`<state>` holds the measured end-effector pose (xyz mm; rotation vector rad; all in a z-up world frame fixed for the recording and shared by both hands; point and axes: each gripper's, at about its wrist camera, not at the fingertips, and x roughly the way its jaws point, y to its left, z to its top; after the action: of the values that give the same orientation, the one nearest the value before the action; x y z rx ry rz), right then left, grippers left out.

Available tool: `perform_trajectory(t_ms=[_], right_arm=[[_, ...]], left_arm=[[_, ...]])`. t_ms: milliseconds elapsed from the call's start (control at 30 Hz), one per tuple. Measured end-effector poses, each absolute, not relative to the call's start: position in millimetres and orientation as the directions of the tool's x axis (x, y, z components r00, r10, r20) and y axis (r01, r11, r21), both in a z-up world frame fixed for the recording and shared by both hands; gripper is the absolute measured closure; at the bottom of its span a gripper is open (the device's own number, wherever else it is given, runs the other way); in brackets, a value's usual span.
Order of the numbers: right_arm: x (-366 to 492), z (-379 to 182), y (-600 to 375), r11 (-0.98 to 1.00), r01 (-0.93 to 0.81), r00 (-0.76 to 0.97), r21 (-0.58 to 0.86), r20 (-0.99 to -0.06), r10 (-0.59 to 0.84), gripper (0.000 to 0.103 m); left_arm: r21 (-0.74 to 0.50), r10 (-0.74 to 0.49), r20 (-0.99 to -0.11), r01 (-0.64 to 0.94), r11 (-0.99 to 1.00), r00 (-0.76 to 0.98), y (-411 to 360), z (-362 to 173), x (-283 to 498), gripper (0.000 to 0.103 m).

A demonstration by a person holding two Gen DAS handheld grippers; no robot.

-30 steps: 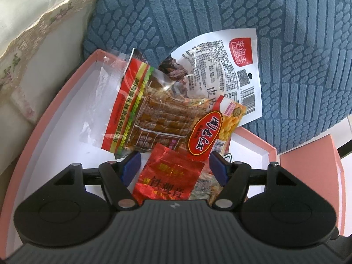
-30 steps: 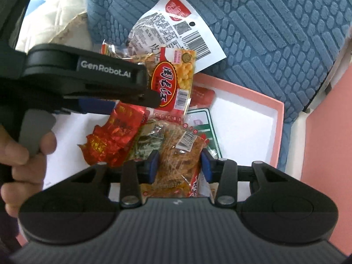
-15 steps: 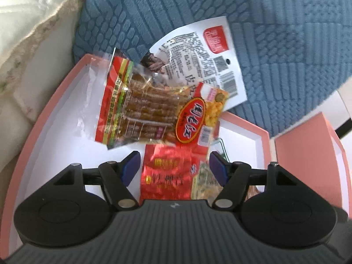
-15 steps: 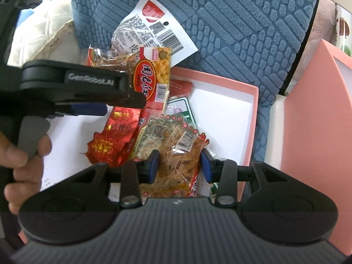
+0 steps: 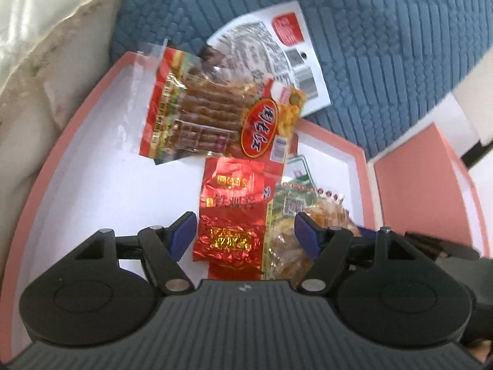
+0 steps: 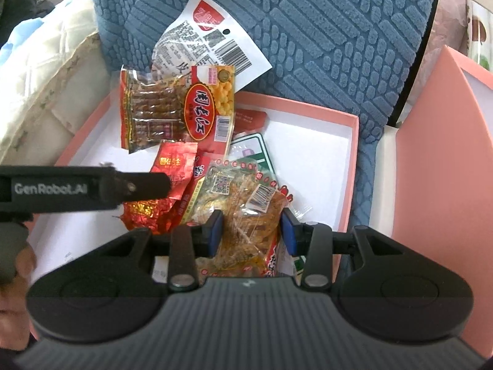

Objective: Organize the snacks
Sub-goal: 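Grasp the red tea packet with the left tool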

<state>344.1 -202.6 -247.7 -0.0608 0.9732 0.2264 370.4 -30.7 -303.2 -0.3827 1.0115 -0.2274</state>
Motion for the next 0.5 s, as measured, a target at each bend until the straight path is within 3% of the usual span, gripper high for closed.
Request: perform_trajectory(t_ms=[500], right_arm=[[339.5, -247.3, -202.4, 0.968, -0.251, 0.551, 0.01, -0.821, 0.151, 0.06]], left_arm=[[-0.349, -0.317, -0.812, 0.028, 0.937, 0.49, -37.2, -312.7, 373.0, 0.03]])
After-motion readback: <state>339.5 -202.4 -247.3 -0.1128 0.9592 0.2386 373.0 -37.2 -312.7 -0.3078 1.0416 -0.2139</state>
